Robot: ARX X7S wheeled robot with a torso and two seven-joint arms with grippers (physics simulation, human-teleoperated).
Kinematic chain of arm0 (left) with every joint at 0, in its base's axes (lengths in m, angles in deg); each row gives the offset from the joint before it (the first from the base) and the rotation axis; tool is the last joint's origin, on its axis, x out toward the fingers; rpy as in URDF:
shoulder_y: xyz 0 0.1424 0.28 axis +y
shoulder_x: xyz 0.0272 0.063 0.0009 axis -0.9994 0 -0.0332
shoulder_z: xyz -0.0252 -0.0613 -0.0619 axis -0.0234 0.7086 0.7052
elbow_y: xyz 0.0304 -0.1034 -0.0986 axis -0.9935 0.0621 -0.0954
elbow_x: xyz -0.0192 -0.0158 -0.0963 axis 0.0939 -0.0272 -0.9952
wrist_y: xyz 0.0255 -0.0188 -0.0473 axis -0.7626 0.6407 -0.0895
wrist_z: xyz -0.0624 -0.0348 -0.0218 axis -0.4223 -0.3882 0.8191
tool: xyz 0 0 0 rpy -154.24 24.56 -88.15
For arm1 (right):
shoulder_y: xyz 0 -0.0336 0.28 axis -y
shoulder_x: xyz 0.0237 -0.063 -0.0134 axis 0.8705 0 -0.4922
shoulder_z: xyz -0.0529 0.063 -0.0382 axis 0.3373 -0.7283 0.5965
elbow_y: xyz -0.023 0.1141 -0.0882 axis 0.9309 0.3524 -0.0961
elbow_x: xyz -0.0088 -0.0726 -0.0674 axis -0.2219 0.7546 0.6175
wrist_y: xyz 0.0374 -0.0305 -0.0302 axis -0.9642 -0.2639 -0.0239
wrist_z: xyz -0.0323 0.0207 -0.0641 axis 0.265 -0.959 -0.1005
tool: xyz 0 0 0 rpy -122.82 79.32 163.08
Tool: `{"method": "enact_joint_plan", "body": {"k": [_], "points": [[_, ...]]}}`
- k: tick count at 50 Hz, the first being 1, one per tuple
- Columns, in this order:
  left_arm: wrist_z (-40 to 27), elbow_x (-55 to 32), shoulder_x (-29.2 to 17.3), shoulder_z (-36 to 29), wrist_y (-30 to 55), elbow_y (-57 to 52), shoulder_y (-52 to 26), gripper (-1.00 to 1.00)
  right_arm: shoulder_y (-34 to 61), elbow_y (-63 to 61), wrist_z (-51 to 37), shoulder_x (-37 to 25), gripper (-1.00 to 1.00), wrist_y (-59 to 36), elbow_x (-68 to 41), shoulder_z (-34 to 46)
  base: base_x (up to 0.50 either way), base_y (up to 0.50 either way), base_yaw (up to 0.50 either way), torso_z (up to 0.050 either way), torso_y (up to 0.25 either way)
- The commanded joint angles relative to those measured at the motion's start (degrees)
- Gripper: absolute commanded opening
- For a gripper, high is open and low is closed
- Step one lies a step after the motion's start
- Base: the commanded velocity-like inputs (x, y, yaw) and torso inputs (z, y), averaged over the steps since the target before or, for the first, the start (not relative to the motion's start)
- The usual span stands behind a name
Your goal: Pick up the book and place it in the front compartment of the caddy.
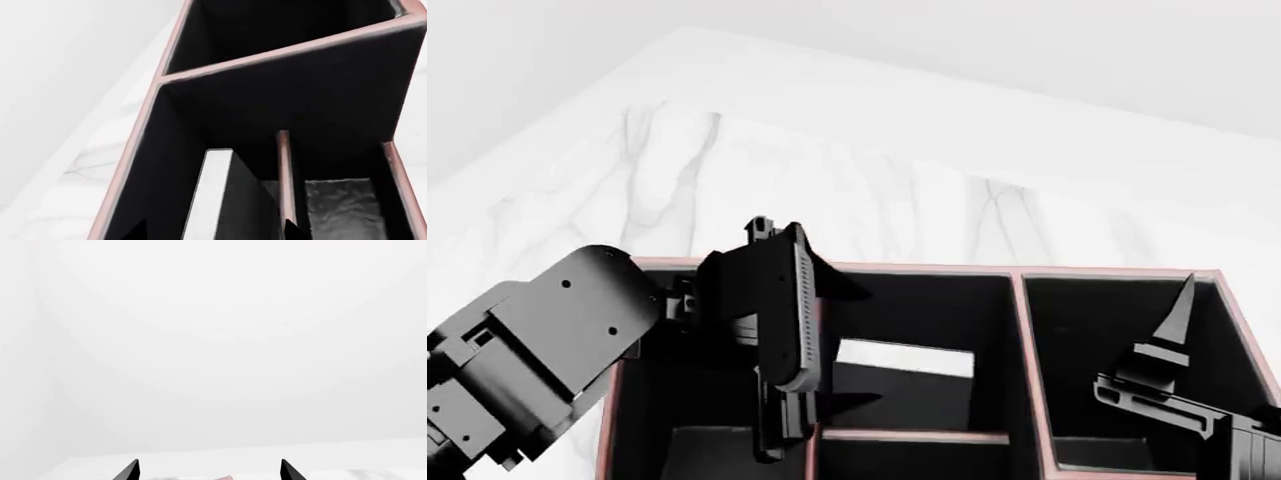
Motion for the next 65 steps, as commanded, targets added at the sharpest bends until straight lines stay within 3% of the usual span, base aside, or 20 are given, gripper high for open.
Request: {"method": "enact_joint_plan", "body": {"k": [1,10,14,27,30,34,36,37,43,45,53,65], "points": [[0.59,0.31,1.39,2.02,-0.74,1.85,0.64,1.00,-0.21,0.73,0.64,1.35,1.00,1.01,1.26,-1.13,0.00,0.00,0.00,0.000,0.000],[-1.51,-0.42,-0.88,2.32,2.06,-3.14,1.64,1.00,-0.35,0.81,0.75,1.30,1.00,1.19,1.54,-0.62,0.00,0.00,0.00,0.000,0.000],[-6.75,-2.73,-7.08,3.59,6.47,-19.55,5.41,1.00,-0.51,0.36,0.62,1.17,1.00,1.19,1.43,-0.76,0.00,0.00,0.00,0.000,0.003],[-43.51,-7.38,-21.44,16.31,13.90,-59.47,22.77,1.00,-4.90,-7.03,-1.72,1.10,1.00,5.36,6.40,-0.86,0.00,0.00,0.00,0.000,0.000],[-54.33,-1.81,-24.71,18.73,10.44,-66.79,29.46,1.00,-7.06,-10.75,-2.24,0.84,1.00,6.79,7.18,-1.70,0.00,0.00,0.00,0.000,0.000],[-62.80,-4.13,-29.87,22.87,6.31,-75.97,40.35,1.00,-9.81,-13.83,-2.20,0.97,1.00,8.73,7.77,-2.16,0.00,0.00,0.00,0.000,0.000],[-67.07,0.10,-30.90,23.69,3.47,-78.14,44.00,1.00,-10.60,-14.98,-2.23,0.97,1.00,9.15,8.11,-2.06,0.00,0.00,0.00,0.000,0.000],[-68.85,-3.74,-31.38,26.10,0.72,-79.27,47.06,1.00,-11.07,-15.60,-2.32,1.10,1.00,9.65,8.73,-1.86,0.00,0.00,0.00,0.000,0.000],[-75.43,-7.46,-34.85,33.12,-9.05,-83.66,56.67,1.00,-13.25,-18.18,-2.74,1.75,1.00,13.06,11.54,-1.84,0.00,0.00,0.00,0.000,0.000],[-79.26,-5.18,-36.31,36.17,-11.54,-85.93,59.99,1.00,-14.08,-19.55,-2.97,1.85,1.00,13.99,11.40,-2.56,0.00,0.00,0.00,0.000,0.000],[-90.45,4.82,-36.86,45.85,-21.04,-90.76,71.92,1.00,-15.60,-19.99,-3.58,3.69,1.00,19.44,14.99,-2.55,0.00,0.00,0.00,0.000,0.000],[-94.75,9.06,-34.81,50.06,-26.22,-91.81,76.85,1.00,-18.26,-21.05,-4.41,6.02,1.00,28.22,16.48,-4.47,0.00,0.00,0.00,0.000,0.000]]}}
